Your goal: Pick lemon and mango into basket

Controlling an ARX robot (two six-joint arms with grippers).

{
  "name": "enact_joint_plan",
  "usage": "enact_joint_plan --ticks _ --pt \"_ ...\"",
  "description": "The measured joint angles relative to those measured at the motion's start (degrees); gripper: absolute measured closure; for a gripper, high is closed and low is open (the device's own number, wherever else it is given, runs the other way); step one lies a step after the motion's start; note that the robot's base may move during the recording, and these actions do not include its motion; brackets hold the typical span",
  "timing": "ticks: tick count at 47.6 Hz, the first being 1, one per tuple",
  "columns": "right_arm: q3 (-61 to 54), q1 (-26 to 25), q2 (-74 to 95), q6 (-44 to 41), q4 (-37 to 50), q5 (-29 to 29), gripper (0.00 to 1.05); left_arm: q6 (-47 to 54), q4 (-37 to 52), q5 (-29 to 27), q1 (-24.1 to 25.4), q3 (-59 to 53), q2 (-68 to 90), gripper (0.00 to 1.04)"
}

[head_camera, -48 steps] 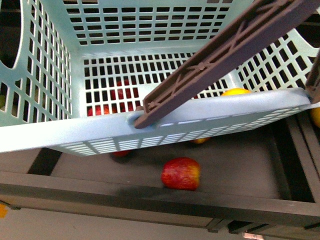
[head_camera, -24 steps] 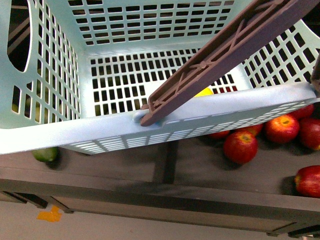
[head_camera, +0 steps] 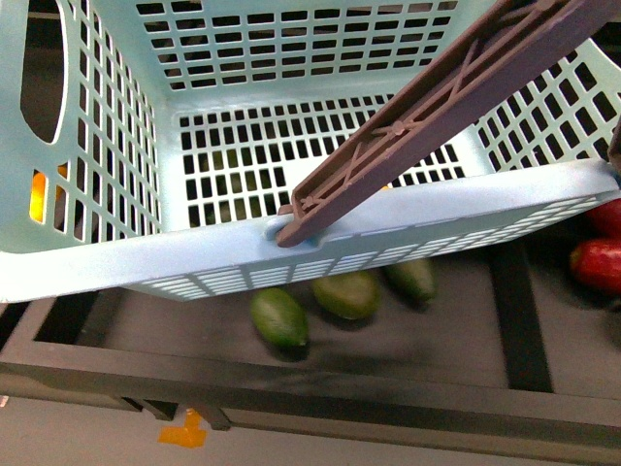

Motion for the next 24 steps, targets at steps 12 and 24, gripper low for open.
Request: enact_joint_plan --ticks 12,24 --pt "-0.02 0.00 0.02 0.00 -0.02 0.04 0.09 0.02 0.00 0.07 0.00 0.00 0.00 1.00" --pt "-0.02 0.00 0.02 0.00 -0.02 0.02 0.09 0.00 0.00 0.11 0.00 0.00 0.00 1.00"
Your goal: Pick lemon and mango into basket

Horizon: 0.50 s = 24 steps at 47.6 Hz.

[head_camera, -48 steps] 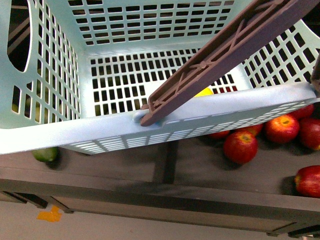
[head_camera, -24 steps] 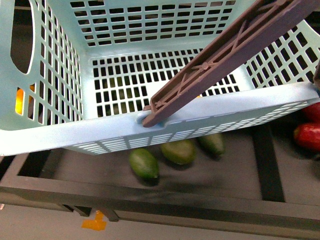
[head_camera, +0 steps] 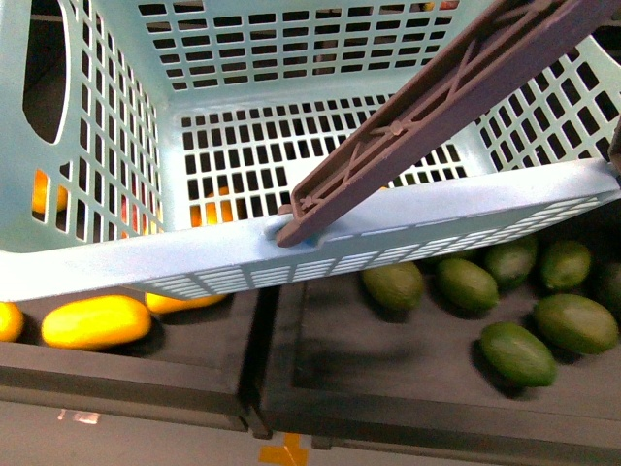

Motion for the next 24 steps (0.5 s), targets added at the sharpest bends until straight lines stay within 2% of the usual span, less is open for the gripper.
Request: enact_joint_plan --ticks 24 --pt "0.02 -0.02 -0.02 0.00 0.00 0.15 0.09 0.07 0.00 0.07 0.00 0.00 0.00 1.00"
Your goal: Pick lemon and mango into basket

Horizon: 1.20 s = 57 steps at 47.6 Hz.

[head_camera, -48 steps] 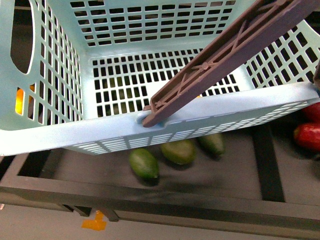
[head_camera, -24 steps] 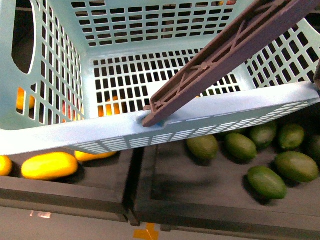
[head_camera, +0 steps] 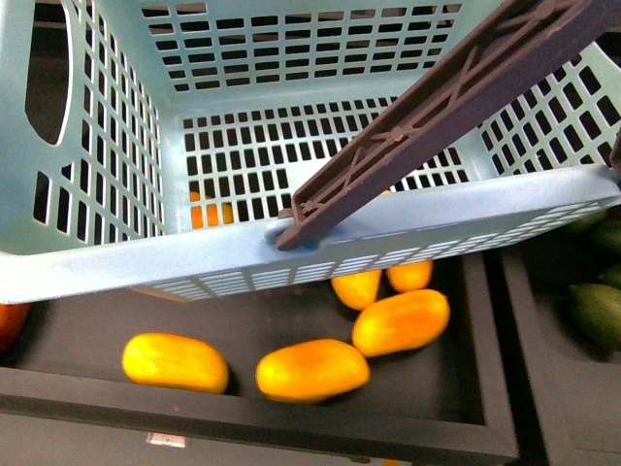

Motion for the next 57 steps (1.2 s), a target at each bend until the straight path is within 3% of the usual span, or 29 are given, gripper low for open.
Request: enact_joint_plan --ticks 49,54,57 --pt "-0.04 0.02 -0.07 -0.04 -0.02 -0.48 0.09 0.13 0.00 -1.29 1.11 0.00 -0.02 1.00" --pt "8.39 2.38 5.64 10.34 -20.90 18.80 0.09 0.90 -0.02 -1.44 0.92 0.00 0.00 1.00" --pt "13.20 -1.75 10.38 16.76 -28.22 21.55 0.09 0.70 -0.02 -0.55 0.61 0.00 0.00 1.00"
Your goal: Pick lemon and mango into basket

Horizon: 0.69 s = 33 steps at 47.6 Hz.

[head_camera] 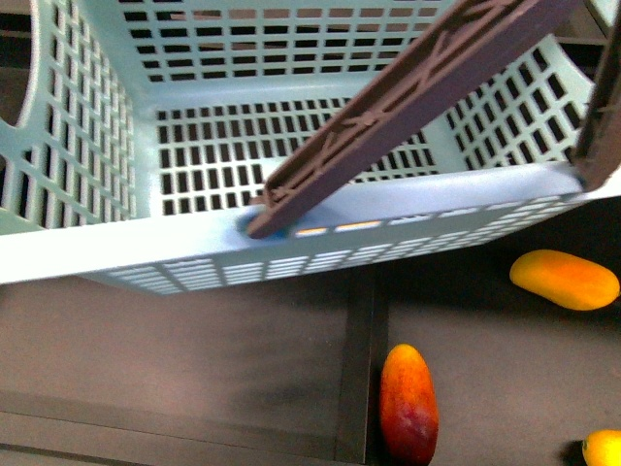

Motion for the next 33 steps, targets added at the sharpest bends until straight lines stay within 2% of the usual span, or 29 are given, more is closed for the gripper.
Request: enact_joint_plan --ticks 1,7,11,20,33 --pt "0.83 -1.66 1.11 2.03 -0.17 -0.52 0.09 -0.17 0.00 0.22 -0.04 0.00 0.00 1.00" --pt "8.72 -15.41 16.63 12.98 3.72 -11.76 0.09 -0.74 0.02 1.09 -0.59 0.00 0.00 1.00" --pt "11.69 -18.75 30.25 17.27 8.09 -12.66 0.09 -0.98 0.02 1.44 -0.74 0.00 0.00 1.00" --pt "19.04 -18.27 57.11 25.18 14.58 -13.75 0.09 -0.59 0.02 0.07 -0.61 0.00 0.00 1.00" --pt "28.02 -12.98 78.51 33.55 16.28 -12.87 0.09 -0.63 0.02 0.87 -0.52 0.00 0.00 1.00"
